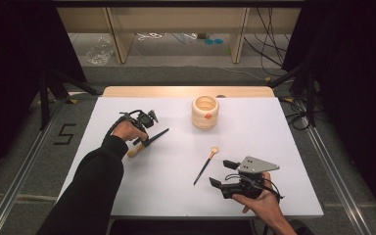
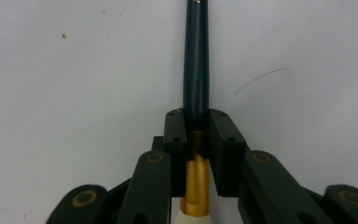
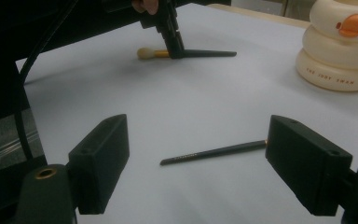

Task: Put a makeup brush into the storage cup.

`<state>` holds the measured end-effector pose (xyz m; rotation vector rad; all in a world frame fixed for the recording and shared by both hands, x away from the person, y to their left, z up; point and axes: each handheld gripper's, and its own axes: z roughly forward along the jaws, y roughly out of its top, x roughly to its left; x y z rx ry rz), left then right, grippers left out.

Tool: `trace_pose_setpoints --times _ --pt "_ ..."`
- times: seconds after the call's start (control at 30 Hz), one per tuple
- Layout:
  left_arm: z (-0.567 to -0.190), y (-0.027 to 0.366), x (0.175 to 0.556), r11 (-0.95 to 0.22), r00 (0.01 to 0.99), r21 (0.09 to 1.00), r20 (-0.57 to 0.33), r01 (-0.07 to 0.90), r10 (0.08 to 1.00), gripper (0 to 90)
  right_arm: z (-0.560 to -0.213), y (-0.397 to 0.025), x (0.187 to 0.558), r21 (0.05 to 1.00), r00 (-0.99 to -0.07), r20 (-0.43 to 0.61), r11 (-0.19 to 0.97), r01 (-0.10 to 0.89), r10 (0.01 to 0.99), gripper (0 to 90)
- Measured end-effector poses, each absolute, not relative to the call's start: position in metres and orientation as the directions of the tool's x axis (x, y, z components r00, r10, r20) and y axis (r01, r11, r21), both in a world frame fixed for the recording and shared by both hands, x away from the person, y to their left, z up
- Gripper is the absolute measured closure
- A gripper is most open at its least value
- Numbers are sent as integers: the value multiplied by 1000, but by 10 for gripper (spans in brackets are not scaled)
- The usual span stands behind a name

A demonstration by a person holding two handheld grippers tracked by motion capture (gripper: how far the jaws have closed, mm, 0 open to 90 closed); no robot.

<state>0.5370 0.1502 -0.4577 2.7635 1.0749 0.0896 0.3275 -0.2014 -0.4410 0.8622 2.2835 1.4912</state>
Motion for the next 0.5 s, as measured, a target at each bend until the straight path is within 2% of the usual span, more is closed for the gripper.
trace_pose_setpoints --times 0.1,0.13,0.27,0.3,0.5 --pt "-455 152 536 -736 749 171 -15 655 662 782 -441 -201 327 899 -783 89 288 329 616 224" --pt "-455 152 535 -723 740 191 -26 664 673 782 -441 -201 327 900 -782 87 288 328 617 224" --pt "-448 154 535 -762 780 203 -17 615 625 782 -442 -200 328 905 -781 115 260 338 614 225" --pt "-448 153 532 -737 762 234 -30 634 646 782 -441 -201 328 901 -778 103 273 337 620 225" --pt "-433 154 523 -732 776 291 -70 616 626 782 -441 -201 329 908 -779 113 254 333 616 232"
